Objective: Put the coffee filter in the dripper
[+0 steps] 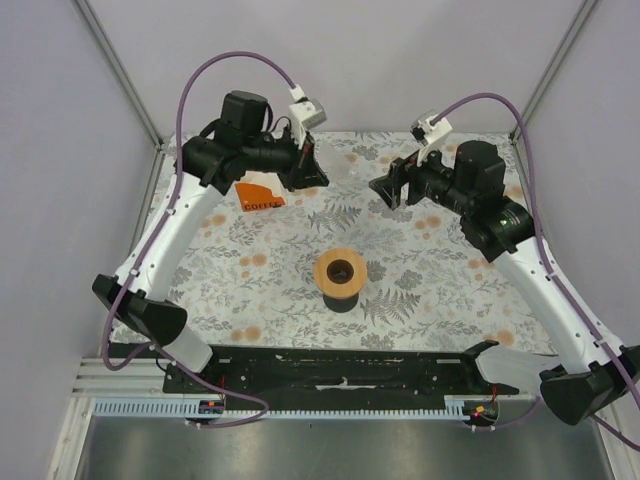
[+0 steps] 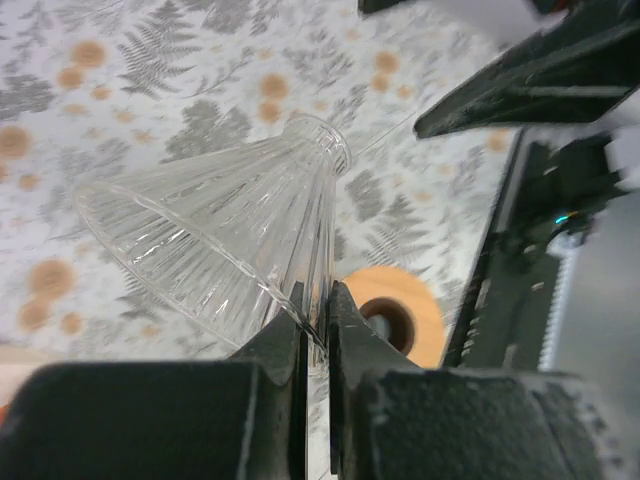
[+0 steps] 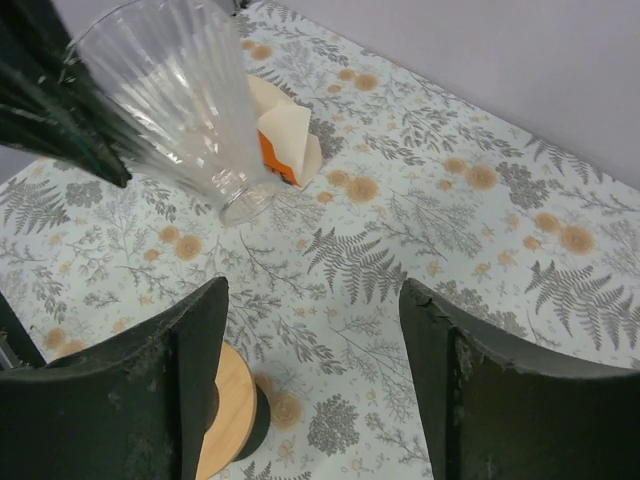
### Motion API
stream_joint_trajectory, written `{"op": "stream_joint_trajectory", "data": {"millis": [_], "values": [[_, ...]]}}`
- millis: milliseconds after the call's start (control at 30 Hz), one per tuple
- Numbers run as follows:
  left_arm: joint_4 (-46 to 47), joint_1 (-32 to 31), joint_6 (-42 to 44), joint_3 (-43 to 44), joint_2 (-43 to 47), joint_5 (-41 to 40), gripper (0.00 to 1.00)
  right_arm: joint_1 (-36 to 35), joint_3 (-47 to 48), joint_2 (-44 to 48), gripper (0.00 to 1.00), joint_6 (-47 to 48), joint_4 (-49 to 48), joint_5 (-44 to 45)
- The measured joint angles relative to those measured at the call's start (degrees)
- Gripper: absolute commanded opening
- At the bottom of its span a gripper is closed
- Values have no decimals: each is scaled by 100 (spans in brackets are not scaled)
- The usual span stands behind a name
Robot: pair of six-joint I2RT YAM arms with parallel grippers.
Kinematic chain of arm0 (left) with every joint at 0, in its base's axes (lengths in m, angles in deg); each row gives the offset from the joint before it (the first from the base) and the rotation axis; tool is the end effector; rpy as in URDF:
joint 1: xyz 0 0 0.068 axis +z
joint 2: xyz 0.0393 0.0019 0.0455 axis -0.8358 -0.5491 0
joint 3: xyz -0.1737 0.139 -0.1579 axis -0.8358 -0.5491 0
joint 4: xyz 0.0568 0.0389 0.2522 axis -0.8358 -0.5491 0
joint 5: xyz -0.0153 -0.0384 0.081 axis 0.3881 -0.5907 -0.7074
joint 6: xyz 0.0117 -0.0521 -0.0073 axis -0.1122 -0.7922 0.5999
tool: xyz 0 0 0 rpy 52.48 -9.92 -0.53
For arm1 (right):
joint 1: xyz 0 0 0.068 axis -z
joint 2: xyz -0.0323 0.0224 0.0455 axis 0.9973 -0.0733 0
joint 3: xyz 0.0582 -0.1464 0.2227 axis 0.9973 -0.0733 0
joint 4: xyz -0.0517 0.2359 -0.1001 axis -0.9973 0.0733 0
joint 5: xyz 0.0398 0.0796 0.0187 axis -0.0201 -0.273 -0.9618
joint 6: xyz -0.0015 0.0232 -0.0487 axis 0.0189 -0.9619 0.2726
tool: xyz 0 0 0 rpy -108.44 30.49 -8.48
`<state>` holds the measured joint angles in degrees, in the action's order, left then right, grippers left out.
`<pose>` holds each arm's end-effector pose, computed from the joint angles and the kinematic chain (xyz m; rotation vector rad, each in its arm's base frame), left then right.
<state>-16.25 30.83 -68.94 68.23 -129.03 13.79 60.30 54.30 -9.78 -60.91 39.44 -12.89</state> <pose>0.2893 -0.1686 0.4490 1.0214 1.8514 -1.0544 0.2293 0.1217 0.4277 -0.6001 1.6873 0.6139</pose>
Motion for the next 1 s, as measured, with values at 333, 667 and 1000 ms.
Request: {"op": "stream_joint_trajectory", "data": {"millis": [333,667,1000], "values": [[-2413,-2356,2835,271,170,-4210,2,98,1294,50,94,39,1558,463],[-2964,-4894,3648,-629,378,-7108,2,-562,2649,-769,88,146,2621,-153],[-2988,-5176,3792,-629,299,-7722,2,-1335,2531,-1626,42,485,3414,-415]]}}
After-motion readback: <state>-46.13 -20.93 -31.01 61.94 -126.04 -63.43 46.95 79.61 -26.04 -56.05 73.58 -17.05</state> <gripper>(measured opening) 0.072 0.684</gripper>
